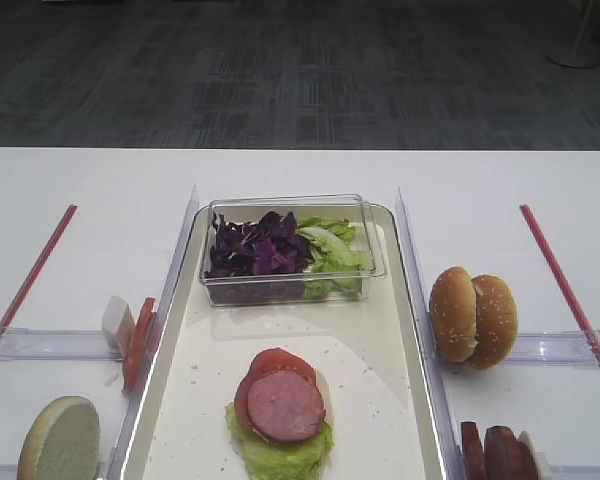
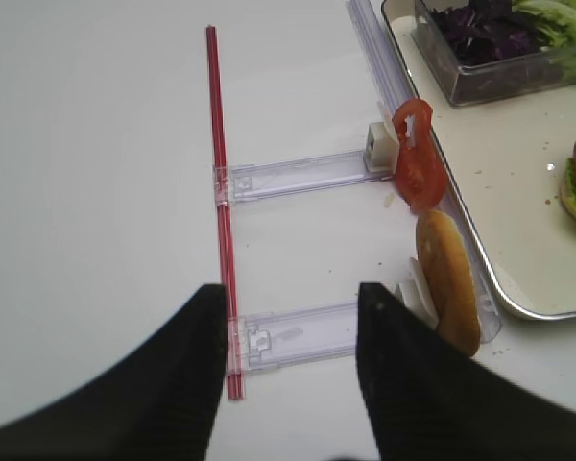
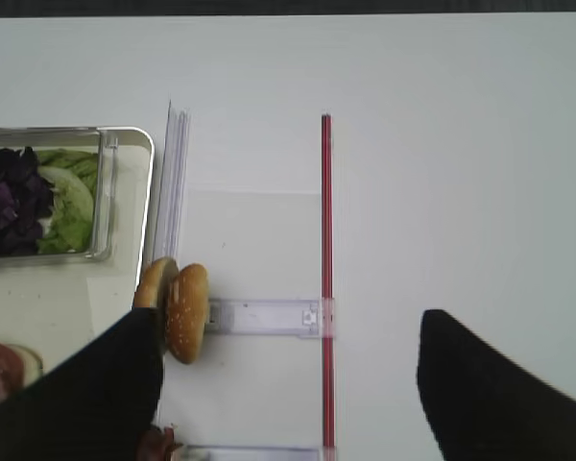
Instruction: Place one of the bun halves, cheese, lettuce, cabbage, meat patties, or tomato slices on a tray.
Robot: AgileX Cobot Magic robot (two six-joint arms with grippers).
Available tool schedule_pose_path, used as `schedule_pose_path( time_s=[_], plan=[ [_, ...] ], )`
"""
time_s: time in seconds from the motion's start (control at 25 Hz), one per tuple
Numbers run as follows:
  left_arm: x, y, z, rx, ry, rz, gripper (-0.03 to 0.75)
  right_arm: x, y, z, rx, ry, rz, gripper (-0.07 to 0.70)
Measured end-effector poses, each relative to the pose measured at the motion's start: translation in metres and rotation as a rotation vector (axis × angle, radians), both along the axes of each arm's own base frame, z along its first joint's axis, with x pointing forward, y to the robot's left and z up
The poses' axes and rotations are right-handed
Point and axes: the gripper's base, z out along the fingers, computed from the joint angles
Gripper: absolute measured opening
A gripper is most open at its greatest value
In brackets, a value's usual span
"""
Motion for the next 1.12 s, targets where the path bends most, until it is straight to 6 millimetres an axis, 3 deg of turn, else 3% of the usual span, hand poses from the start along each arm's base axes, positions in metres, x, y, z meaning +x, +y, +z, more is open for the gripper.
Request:
schedule_pose_path(
  time_s=[0.28, 0.56, 0.72, 1.12],
  plan=[
    [0.0, 0.0, 0.0, 0.0, 0.0, 0.0, 0.293, -0.067, -0.001, -0.029, -0.016, -0.03, -0.004, 0.573],
    [0.0, 0.0, 0.0, 0.0, 0.0, 0.0, 0.293, -0.12, -0.006, -0.06, -0.079, -0.097, -0.003, 0.573],
    [0.0, 0.0, 0.0, 0.0, 0.0, 0.0, 0.293, -0.138, -0.008, -0.074, -0.082, -0.129, -0.01, 0.573],
    [0.0, 0.0, 0.0, 0.0, 0.0, 0.0, 0.293, -0.159, -0.007, -0.12, -0.053, -0.117, -0.019, 0.573]
  ],
)
